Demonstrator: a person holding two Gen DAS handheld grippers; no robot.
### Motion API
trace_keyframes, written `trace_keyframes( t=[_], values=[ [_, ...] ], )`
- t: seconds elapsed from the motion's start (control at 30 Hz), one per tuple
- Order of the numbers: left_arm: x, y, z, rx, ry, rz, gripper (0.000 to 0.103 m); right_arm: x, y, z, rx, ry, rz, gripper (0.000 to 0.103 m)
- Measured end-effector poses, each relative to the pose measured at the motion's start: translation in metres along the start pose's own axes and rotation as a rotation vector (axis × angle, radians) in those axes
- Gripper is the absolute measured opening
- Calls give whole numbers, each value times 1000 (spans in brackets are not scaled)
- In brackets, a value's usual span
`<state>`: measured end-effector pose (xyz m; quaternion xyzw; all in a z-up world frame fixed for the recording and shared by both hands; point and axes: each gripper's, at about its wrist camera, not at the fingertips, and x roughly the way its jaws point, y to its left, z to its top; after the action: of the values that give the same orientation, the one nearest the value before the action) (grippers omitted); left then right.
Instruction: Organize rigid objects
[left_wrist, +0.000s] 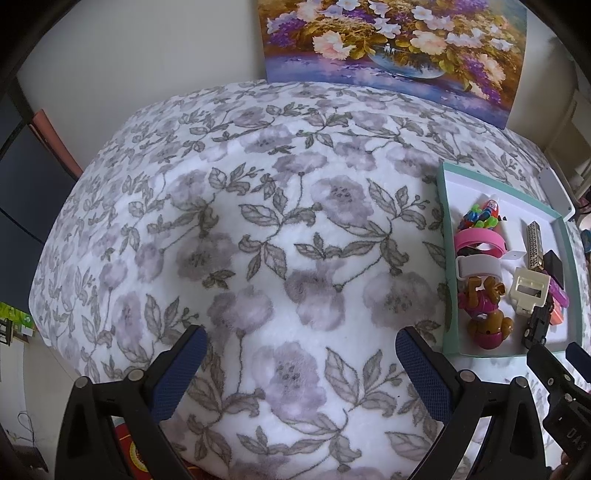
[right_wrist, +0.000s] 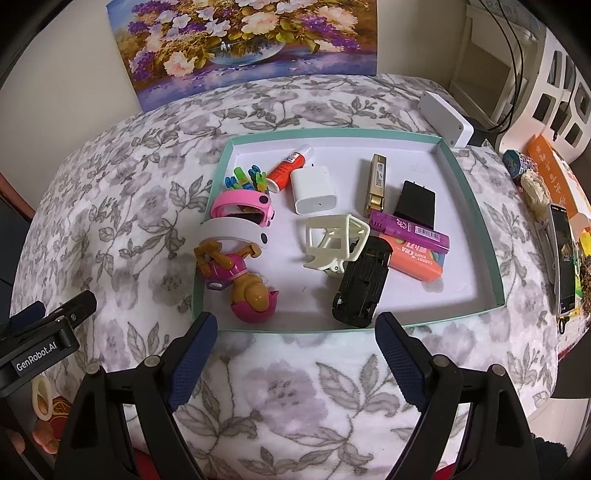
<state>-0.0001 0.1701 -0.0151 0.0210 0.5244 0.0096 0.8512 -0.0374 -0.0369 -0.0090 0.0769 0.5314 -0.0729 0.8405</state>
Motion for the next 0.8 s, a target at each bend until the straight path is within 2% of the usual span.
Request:
trace_keyframes(
  t=[0.4,0.8],
  values=[
    [-1,0,0,0,-4,-3,103,-2,0,0,3,-8,5,88],
    [-3,-1,1,3,-9,-6,103,-5,-3,1,22,-31,78,88]
  ],
)
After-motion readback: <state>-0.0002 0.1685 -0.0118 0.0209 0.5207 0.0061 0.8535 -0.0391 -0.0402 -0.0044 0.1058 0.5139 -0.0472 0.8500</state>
